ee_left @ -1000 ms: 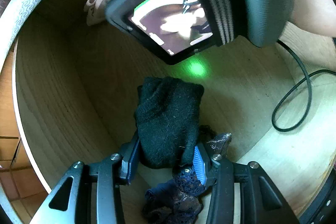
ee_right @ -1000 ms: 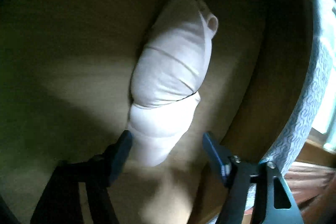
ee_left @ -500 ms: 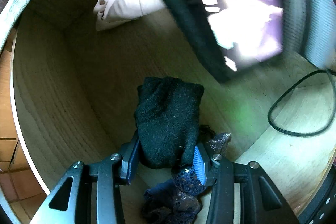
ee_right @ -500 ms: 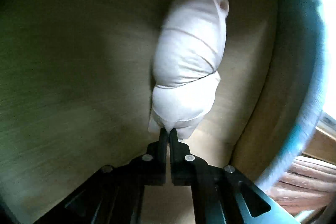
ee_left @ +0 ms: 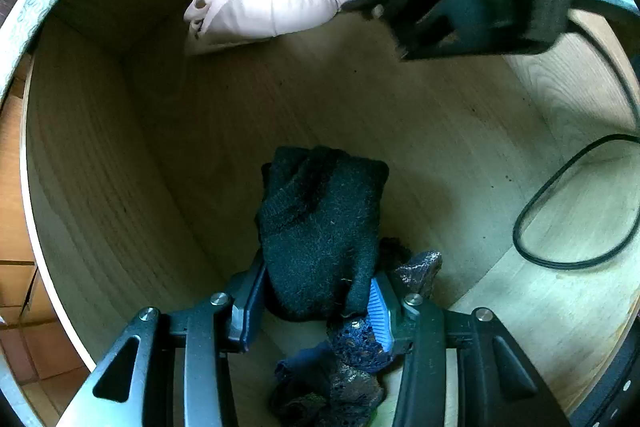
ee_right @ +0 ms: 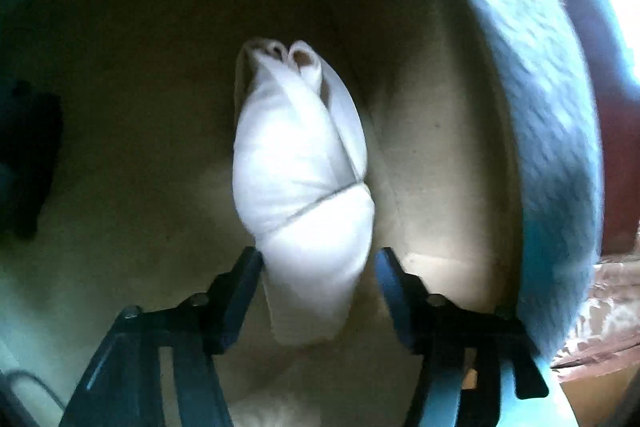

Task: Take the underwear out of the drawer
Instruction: 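Close the right tool around the white rolled cloth in the drawer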

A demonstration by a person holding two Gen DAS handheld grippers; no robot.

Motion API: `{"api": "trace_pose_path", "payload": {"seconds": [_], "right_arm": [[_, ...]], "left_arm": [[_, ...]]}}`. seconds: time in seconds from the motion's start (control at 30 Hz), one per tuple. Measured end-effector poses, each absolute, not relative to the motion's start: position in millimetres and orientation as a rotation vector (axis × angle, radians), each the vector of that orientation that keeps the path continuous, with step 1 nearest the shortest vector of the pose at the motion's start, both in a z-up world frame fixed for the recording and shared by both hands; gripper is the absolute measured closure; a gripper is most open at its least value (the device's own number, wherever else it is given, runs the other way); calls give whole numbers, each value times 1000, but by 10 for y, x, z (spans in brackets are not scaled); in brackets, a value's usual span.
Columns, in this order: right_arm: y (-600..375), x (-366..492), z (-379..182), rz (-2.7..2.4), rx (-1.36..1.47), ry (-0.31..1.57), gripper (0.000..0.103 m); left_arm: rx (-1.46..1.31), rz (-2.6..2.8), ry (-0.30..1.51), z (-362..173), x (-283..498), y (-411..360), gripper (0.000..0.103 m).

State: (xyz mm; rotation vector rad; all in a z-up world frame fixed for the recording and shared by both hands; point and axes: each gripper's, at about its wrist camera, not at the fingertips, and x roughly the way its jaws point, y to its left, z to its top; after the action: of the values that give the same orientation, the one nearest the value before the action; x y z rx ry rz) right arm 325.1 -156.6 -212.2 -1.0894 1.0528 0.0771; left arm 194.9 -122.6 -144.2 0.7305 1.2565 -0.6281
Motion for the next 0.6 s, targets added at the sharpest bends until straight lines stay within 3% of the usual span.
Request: {"api": "trace_pose_path", "payload": {"seconds": [0.13, 0.27, 0.37, 0.47, 0.6], "right_arm": [[-1535, 3495, -2310, 72, -1070, 1094, 30], [-1652, 3703, -2234, 56, -975, 1204, 43], [-1750, 3703, -2111, 89, -861, 1299, 44], [-1932, 3588, -1992, 163, -685, 1395, 39], [-2133, 3952, -1858, 177, -442, 1368, 29]], "left_arm": [[739, -621, 1257, -1462, 1930, -1243, 59], [738, -620, 1258, -1463, 1924, -1260, 59], [737, -622, 1258, -1458, 1919, -1276, 59], [735, -621, 1260, -1467, 1922, -1269, 59], [733, -623, 1260, -1465, 1925, -1256, 59]]}}
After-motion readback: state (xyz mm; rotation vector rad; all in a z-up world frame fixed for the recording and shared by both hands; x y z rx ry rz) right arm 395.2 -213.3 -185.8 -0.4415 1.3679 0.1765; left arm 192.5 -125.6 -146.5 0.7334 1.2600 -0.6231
